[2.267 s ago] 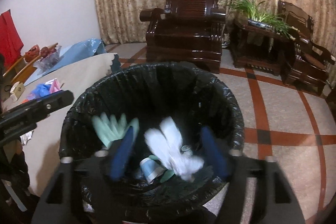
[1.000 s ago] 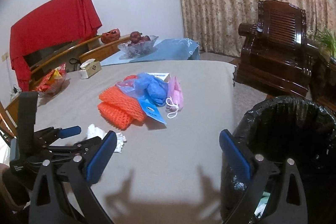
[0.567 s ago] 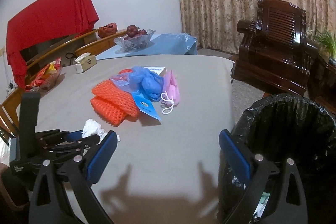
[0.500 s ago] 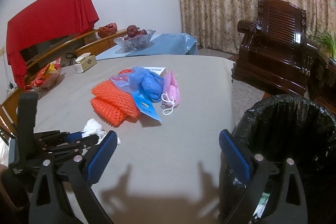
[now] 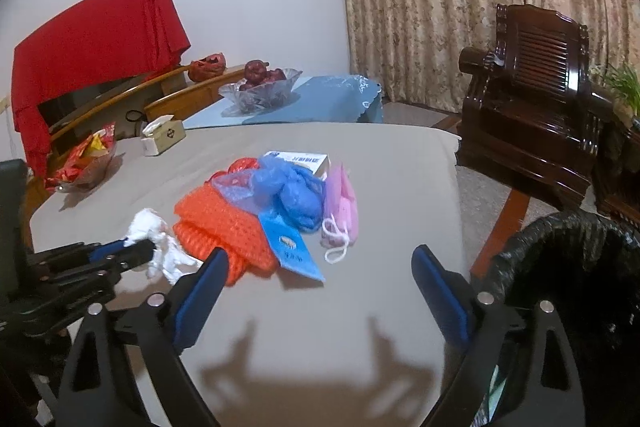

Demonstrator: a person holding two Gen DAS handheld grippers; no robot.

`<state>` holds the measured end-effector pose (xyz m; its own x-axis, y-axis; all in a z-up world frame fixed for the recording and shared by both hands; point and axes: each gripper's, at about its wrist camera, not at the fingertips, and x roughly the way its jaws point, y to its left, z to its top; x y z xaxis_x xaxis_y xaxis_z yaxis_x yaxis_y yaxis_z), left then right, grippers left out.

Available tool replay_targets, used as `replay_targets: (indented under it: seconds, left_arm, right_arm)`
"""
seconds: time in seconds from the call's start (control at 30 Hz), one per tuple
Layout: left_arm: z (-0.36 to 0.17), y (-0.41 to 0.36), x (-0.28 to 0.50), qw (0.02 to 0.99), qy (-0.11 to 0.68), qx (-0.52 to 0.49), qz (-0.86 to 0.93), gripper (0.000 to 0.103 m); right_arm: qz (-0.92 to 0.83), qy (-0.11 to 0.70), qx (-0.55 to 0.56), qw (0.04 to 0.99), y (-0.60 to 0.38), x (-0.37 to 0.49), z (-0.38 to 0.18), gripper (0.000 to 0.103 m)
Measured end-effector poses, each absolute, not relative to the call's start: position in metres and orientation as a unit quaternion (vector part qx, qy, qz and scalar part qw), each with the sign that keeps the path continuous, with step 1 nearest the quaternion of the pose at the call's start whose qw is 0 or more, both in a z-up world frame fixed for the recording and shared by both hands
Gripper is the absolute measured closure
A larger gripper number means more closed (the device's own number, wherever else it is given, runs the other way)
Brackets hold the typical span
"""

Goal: Collect trash
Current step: 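Grasp the white plastic bag with the left gripper while the right gripper grasps the pink mask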

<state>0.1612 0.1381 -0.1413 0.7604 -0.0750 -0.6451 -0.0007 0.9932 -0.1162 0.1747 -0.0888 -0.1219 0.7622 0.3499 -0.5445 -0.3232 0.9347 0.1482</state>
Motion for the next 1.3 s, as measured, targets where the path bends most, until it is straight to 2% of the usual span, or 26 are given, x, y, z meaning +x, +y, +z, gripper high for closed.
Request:
replay_targets:
  seconds: [0.3, 0.6, 0.7, 0.77, 0.83, 1.3]
  left_arm:
    - [-0.127, 0.136, 0.2, 0.948, 0.313, -0.054, -0.017, 0.083]
    - [-0.132, 0.136, 0.22, 0.948, 0.312, -0.056, -0.016, 0.083]
    - [-0.133, 0.135, 0.222, 0.948, 0.314, -0.054, -0.018, 0.083]
    - [-0.134, 0.134, 0.222, 0.947, 0.315, -0.056, -0.018, 0.083]
    - [-0.134, 0.134, 0.222, 0.947, 0.315, -0.057, -0.018, 0.083]
    - [-0.119, 0.118, 0.214, 0.952, 0.298, -0.057, -0.036, 0.083]
  right_arm:
    - [0.153, 0.308, 0.022, 0.939, -0.079, 0.232, -0.131, 0.032]
    - [0.155, 0.36, 0.011, 0.92, -0.067, 0.275, -0.163, 0.058]
    - [0.161, 0.377, 0.011, 0.912, -0.064, 0.283, -0.173, 0.07]
    - [0.172, 0.387, 0.015, 0.906, -0.063, 0.288, -0.178, 0.087]
    - [0.183, 0.394, 0.019, 0.901, -0.063, 0.289, -0.18, 0.097]
    - [0.174, 0.344, 0.043, 0.922, -0.088, 0.261, -0.136, 0.099]
